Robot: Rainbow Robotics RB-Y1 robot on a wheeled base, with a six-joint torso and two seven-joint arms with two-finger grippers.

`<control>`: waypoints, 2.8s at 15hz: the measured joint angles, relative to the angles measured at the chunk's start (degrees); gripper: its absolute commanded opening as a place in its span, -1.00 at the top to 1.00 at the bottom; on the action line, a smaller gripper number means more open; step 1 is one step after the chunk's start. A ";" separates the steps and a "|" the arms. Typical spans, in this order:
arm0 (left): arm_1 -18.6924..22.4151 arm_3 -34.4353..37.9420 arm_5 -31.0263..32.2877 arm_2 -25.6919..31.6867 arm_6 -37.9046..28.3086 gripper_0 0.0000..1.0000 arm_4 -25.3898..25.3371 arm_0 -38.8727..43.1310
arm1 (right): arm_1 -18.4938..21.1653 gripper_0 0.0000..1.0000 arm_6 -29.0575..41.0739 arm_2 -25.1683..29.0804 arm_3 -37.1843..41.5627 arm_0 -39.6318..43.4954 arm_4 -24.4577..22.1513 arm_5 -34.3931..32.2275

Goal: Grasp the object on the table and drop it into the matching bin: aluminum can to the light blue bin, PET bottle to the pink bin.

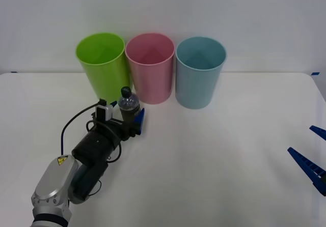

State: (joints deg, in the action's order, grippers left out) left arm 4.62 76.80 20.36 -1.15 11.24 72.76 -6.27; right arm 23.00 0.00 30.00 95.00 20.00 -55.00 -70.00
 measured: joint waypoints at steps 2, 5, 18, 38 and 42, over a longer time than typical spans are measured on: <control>-0.03 -1.22 -0.18 0.10 0.01 -1.00 0.08 -1.10 | 0.00 -1.00 0.00 0.00 0.00 0.00 0.00 0.00; -0.03 -2.65 -0.23 0.17 0.01 -1.00 0.18 -2.29 | 0.00 -1.00 0.00 0.00 0.00 0.00 0.00 0.00; 0.03 -2.89 -1.16 -0.08 -0.16 1.00 0.20 -2.54 | 0.00 -1.00 0.00 0.00 0.00 0.00 0.00 0.00; 21.10 13.64 2.57 -3.39 -0.74 1.00 -23.29 10.31 | 0.00 -1.00 0.00 0.00 0.00 0.00 0.00 0.00; 23.48 19.36 2.65 -4.22 -2.09 1.00 -24.76 10.42 | 0.00 -1.00 0.00 0.00 0.00 0.00 0.00 0.00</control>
State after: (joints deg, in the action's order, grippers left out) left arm 28.10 96.16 23.01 -5.37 9.15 47.99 4.15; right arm 23.00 0.00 30.00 95.00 20.00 -55.00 -70.00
